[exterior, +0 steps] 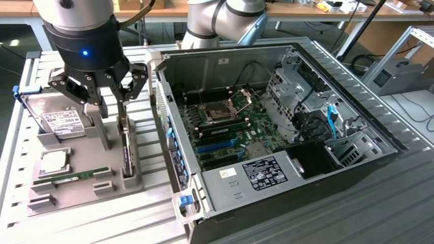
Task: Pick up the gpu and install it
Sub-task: 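Pick up the gpu and move the gpu toward the slot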
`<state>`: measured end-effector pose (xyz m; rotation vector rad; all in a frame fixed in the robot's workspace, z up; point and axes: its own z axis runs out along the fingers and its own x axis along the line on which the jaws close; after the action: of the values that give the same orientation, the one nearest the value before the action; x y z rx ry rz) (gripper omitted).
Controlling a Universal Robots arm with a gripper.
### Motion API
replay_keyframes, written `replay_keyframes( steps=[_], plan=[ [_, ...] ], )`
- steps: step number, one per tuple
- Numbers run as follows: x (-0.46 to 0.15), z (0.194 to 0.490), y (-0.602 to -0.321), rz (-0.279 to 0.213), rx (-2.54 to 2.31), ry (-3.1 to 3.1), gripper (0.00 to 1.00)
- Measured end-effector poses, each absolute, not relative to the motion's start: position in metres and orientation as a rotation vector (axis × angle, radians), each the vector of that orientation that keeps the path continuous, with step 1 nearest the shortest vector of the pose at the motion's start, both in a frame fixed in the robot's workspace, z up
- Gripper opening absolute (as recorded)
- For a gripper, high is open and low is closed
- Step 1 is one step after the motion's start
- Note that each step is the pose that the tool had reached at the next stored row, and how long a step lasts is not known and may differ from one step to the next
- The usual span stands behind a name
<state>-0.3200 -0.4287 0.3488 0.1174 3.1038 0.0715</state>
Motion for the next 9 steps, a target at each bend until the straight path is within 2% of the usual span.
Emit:
replay_keyframes(
  steps=[9],
  plan=[
    [-0.32, 0.337, -0.429, 0.071, 0.117, 3.104, 0.36]
  ],
)
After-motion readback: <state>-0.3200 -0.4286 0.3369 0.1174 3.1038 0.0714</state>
